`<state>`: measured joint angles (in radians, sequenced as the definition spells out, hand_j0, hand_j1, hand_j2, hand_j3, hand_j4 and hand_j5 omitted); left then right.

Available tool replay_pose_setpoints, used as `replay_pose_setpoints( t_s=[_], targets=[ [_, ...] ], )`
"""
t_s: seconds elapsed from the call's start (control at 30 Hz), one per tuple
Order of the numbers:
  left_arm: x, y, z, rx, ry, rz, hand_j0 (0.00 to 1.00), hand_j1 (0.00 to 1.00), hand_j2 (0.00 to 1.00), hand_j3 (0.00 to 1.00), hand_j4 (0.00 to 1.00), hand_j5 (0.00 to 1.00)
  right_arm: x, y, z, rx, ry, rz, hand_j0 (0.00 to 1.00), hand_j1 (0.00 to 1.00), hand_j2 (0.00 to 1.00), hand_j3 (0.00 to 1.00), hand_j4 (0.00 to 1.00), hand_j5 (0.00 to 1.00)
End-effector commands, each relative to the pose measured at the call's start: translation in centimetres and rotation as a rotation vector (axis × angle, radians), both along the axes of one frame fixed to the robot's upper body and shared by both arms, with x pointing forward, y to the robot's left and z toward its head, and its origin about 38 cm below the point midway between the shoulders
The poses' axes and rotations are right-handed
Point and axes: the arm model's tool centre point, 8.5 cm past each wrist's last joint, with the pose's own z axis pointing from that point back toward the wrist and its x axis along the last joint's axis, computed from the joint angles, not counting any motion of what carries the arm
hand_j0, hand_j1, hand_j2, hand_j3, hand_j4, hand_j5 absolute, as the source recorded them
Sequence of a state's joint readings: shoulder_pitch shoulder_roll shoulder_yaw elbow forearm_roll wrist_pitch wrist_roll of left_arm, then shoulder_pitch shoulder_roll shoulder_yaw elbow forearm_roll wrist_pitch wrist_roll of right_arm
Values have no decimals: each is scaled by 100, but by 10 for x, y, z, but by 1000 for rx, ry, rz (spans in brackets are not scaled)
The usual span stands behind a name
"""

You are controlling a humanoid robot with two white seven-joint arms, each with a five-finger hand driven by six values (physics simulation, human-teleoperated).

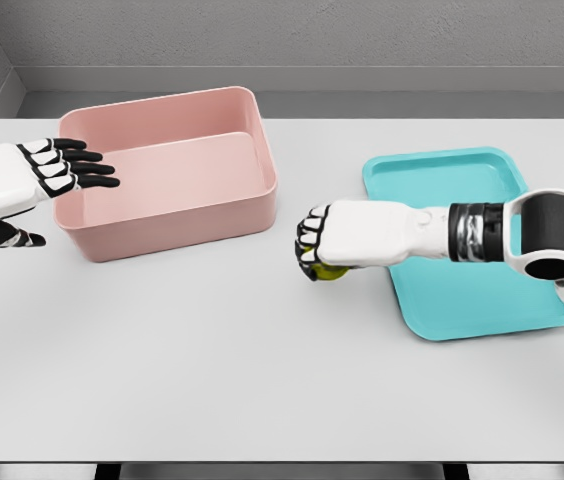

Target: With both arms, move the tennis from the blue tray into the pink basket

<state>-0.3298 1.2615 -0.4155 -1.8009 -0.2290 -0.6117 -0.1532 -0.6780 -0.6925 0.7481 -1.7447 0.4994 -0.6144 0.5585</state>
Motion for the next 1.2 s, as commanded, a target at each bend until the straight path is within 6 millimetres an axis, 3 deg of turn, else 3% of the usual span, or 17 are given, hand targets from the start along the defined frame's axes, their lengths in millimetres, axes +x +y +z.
replay_pose_setpoints(
  t_s=[0.0,0.13,0.3,0.47,0.7,1.03,1.17],
  targets=[
    [0,0,0,-12,7,1,100,100,100,100,100,100,-2,9,-1,19,10,15,36,36,36,36,36,36],
    [0,0,0,-9,7,1,100,100,100,100,100,100,-4,27,-5,28,-4,42,36,36,36,36,36,36],
    [0,0,0,-6,8,1,100,100,100,100,100,100,-3,34,-15,7,-10,40,36,36,36,36,36,36],
    [0,0,-1,-9,9,0,100,100,100,100,100,100,5,29,-27,-20,12,10,36,36,36,36,36,36],
    [0,-1,1,-11,3,0,100,100,100,100,100,100,4,44,-40,-18,19,18,37,37,37,37,37,37],
    [0,-1,0,-10,5,-1,100,100,100,100,100,100,6,45,-53,-37,36,4,38,38,38,38,38,38],
    [1,-1,1,-11,1,0,100,100,100,100,100,100,8,42,-60,-55,42,-10,44,44,44,44,44,44]
  ],
)
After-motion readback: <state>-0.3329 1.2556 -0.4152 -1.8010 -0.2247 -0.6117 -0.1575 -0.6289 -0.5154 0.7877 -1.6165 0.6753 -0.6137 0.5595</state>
